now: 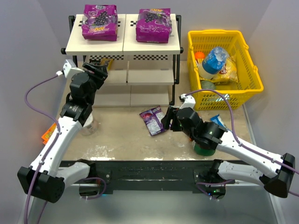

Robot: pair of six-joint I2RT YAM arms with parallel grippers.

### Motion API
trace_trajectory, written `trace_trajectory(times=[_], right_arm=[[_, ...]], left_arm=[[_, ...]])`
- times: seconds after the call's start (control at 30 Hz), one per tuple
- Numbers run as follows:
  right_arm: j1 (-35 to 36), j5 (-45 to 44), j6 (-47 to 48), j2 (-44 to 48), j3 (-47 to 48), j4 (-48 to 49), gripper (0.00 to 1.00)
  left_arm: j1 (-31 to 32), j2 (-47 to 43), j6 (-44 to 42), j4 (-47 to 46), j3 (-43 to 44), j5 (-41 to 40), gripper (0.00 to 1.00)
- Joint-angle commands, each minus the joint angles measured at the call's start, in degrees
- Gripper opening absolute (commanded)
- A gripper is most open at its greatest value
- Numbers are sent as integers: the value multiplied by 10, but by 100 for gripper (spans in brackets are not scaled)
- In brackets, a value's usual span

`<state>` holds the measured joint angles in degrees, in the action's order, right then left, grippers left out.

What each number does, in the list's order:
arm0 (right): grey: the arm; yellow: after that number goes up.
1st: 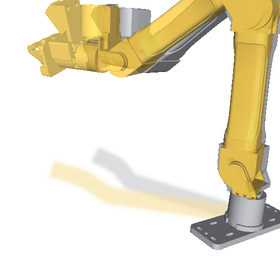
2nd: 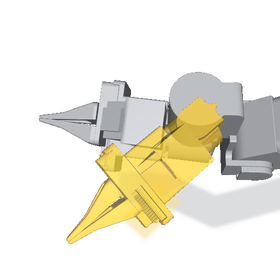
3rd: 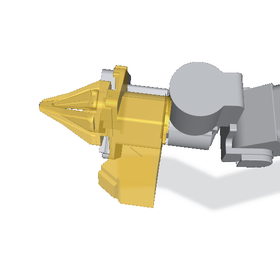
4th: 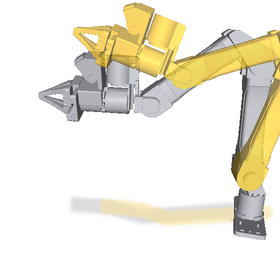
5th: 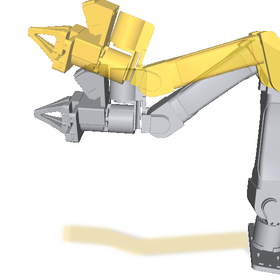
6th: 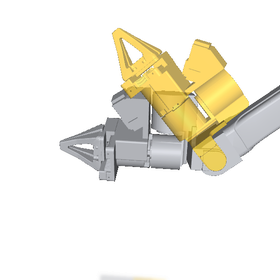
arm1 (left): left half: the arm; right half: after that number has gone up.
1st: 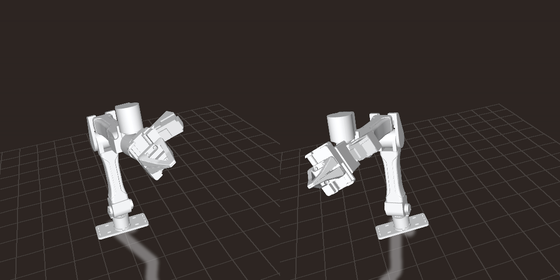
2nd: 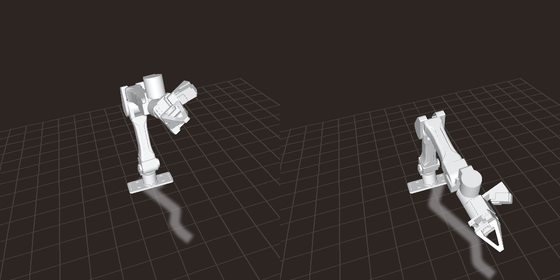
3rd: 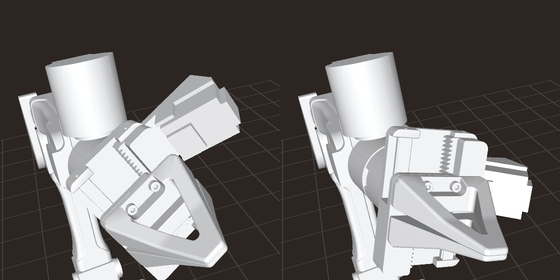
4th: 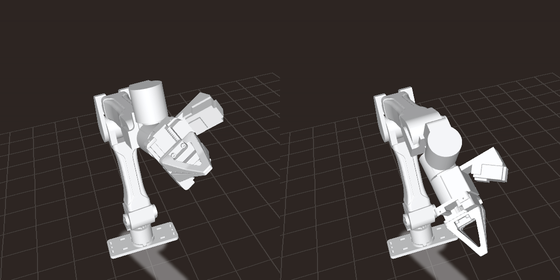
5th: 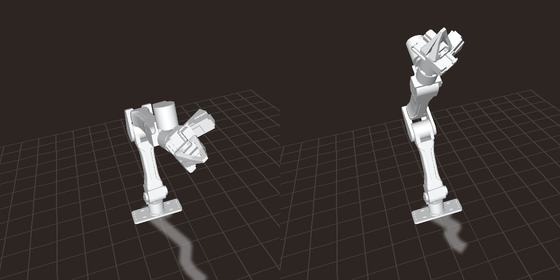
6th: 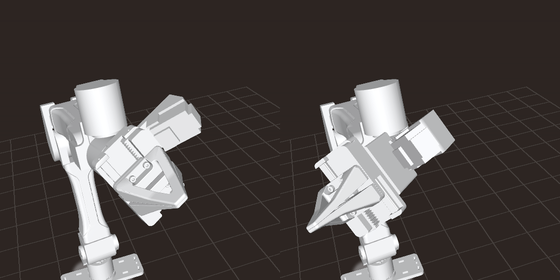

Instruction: Place and organize the candy bags onto the shelf

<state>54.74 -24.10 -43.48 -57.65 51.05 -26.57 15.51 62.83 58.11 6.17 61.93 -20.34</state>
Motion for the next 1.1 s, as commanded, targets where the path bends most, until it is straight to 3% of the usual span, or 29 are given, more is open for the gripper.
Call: trace_trajectory(times=[0.0,0.33,0.47,0.63,1.07], right_arm=[[-2,-10,4,10,25,6,68],[-2,-13,4,4,27,-2,68],[-2,-21,5,4,30,-9,68],[-3,-25,5,5,31,-12,68],[-5,-25,2,1,30,-10,68]], left_arm=[[-7,-7,-79,3,16,6,58],[-51,96,-104,-53,48,73,31],[-61,129,-109,-107,57,80,29],[-62,164,-104,-97,60,78,25],[-62,156,-74,-121,-30,82,22]])
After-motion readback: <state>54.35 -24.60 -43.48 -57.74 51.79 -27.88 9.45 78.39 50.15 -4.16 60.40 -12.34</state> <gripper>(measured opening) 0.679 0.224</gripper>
